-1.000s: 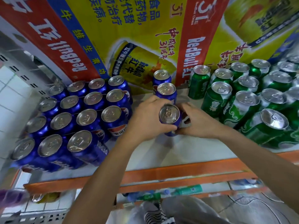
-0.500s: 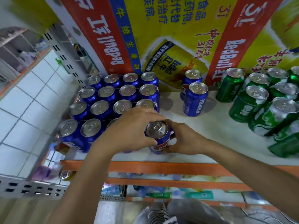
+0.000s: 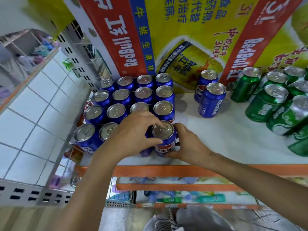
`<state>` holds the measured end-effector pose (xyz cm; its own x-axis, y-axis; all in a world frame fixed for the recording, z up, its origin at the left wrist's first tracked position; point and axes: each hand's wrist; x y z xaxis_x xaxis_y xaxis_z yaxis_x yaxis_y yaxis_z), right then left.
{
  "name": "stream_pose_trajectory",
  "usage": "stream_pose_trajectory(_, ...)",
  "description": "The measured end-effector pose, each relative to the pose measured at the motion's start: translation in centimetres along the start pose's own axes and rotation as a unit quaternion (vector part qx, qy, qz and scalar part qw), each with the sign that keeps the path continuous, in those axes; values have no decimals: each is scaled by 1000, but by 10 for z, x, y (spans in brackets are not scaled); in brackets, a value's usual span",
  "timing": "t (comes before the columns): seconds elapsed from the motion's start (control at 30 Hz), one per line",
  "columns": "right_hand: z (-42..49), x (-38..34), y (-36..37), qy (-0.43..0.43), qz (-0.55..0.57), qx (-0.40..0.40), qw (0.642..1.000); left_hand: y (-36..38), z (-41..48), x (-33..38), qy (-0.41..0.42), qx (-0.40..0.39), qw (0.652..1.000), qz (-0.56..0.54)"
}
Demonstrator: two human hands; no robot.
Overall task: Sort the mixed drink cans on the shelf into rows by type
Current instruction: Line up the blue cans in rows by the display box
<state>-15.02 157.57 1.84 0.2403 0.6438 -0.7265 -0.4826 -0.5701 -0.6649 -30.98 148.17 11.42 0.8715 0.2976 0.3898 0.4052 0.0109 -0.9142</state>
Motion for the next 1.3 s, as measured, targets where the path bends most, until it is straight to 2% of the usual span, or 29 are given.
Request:
stream_pose_trajectory(0.33,-2,-7,2,29,-18,13,999,-1,9,-5,23,-9,1000,-7)
stream_pose_trajectory(0.77,-4,-3,4,4,-24,9,1000,-4,7,-1,18,-14,1000,-2)
stream_pose_trajectory(0.93,-8,-4,-14,-25,-66,-32,997,-8,15,9,12,53,998,-37)
stream_pose_trajectory(1.0,-11,0,-26,-53,-80,20,995,-11,21,18,22,78,995,-58)
stream_pose_trajectory(1.13,-9,31,-50,-60,-124,215,967,-12,43,39,44,92,992,-69)
stream_pose_trajectory(1.2,-7,50,-62,-14,-130,288,949,-10,58,46,43,103,993,-36)
stream_pose_trajectory(1.3,-4,74,-82,66,-100,334,935,-11,79,53,41,100,994,3)
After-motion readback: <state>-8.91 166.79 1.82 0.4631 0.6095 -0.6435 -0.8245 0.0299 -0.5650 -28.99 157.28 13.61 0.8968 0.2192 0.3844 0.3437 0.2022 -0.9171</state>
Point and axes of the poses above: each hand's wrist, its own z-axis towards the middle knuckle, its own y-axis out of the palm, x = y × z, and after that the axes turned 13 degrees about -y, right-handed
